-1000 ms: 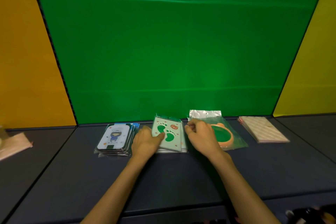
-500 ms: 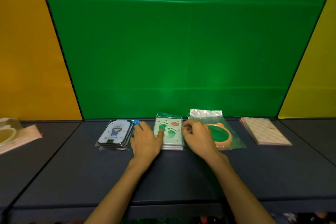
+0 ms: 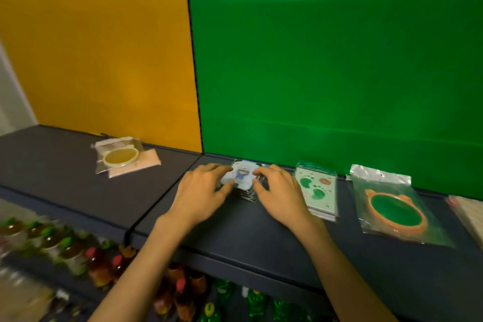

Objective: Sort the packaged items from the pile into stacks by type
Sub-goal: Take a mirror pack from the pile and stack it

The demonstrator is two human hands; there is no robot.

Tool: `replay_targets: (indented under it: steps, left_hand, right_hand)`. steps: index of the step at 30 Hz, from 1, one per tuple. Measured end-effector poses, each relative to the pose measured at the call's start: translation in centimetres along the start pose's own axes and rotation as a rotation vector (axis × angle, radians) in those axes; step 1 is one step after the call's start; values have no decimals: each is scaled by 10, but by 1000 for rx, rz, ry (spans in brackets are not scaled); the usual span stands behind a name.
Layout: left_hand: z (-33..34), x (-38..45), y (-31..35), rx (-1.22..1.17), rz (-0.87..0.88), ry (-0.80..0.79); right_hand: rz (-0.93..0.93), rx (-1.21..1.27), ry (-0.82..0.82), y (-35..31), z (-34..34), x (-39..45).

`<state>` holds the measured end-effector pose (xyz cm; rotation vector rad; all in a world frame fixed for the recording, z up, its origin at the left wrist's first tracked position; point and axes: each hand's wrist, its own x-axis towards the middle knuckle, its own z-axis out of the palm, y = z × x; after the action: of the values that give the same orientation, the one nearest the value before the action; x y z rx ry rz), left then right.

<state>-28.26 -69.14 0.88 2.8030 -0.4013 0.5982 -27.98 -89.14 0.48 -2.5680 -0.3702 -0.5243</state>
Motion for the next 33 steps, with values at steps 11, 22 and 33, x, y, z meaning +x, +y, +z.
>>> replay_targets:
  steps: [11, 22, 33]
  left_hand:
    - [-58, -57, -147, 87, -179, 9]
    - [-101, -98, -303, 146, -177, -94]
    - [-76, -61, -405, 58, -149, -215]
  right_hand:
    - [-89, 43, -86, -136, 84, 33]
    - [-27, -22, -108, -271, 165, 63]
    - [77, -127, -114, -301, 224, 114]
